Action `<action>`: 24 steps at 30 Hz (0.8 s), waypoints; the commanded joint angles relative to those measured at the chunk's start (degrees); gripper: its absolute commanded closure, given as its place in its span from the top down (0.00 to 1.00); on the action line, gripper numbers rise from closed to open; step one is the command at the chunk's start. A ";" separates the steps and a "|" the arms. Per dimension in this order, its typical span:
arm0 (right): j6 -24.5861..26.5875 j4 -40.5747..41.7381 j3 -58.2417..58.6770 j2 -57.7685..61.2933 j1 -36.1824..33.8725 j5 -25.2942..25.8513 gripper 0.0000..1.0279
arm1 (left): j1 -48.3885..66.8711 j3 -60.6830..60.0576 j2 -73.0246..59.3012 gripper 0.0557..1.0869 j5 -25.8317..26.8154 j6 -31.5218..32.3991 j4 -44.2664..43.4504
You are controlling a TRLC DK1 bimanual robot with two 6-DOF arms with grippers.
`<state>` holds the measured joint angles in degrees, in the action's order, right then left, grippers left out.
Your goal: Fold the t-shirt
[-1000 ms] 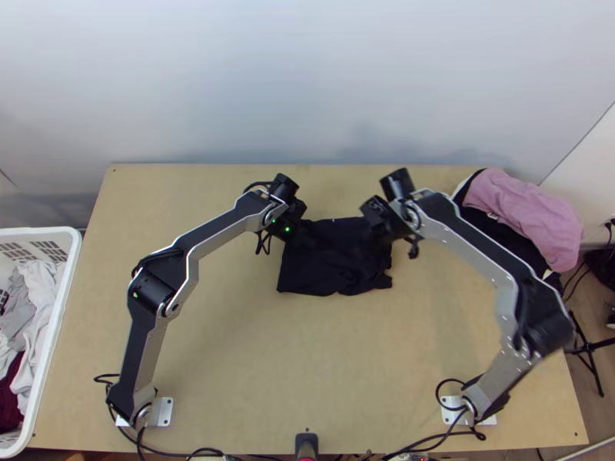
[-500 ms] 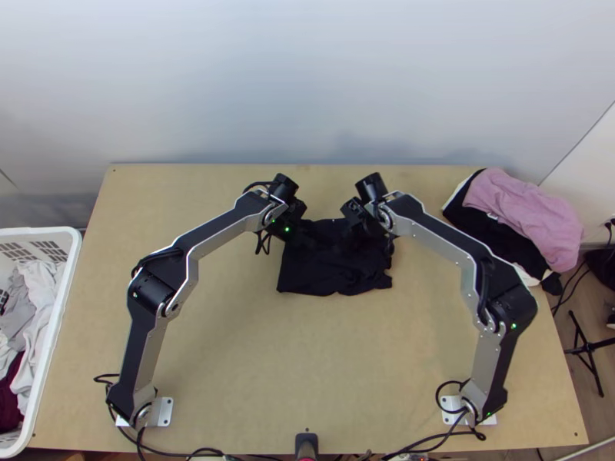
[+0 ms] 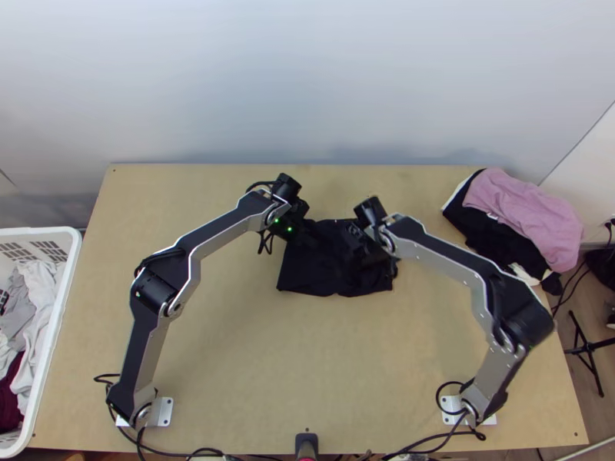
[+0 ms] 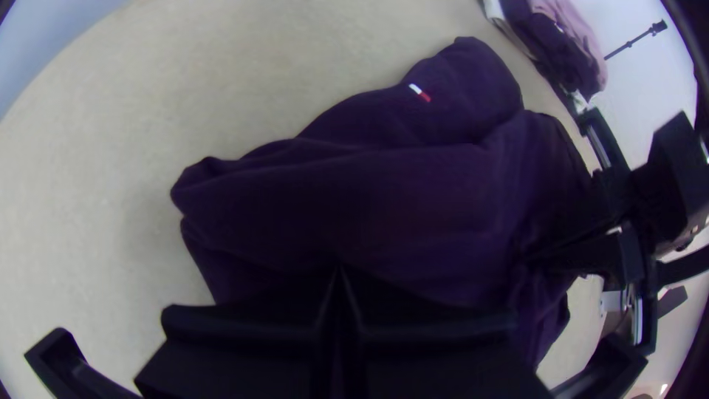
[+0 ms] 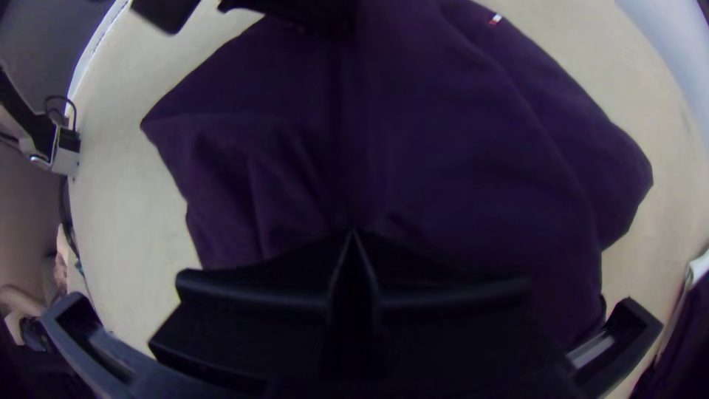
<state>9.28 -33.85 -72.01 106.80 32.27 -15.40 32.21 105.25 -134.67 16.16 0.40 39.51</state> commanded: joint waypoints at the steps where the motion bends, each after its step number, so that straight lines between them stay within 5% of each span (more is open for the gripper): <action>1: 0.30 -0.61 10.75 -8.01 1.04 0.02 0.03 | 0.14 1.45 -1.12 0.08 -0.69 0.04 1.27; 18: -0.31 -10.36 19.10 -34.29 -0.37 0.02 0.04 | -0.21 1.01 -0.24 0.09 0.89 -0.76 1.98; 22: -1.10 -11.77 15.85 -34.21 -2.74 -0.07 0.26 | -1.62 -0.57 1.96 0.14 6.07 -0.14 2.07; 24: -1.63 -11.86 15.49 -33.06 -5.11 -0.07 0.51 | -1.36 -0.84 3.63 0.36 7.66 -0.32 2.86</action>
<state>9.04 -43.75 -54.57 75.85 30.87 -15.40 31.55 105.71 -134.58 18.63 0.16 40.82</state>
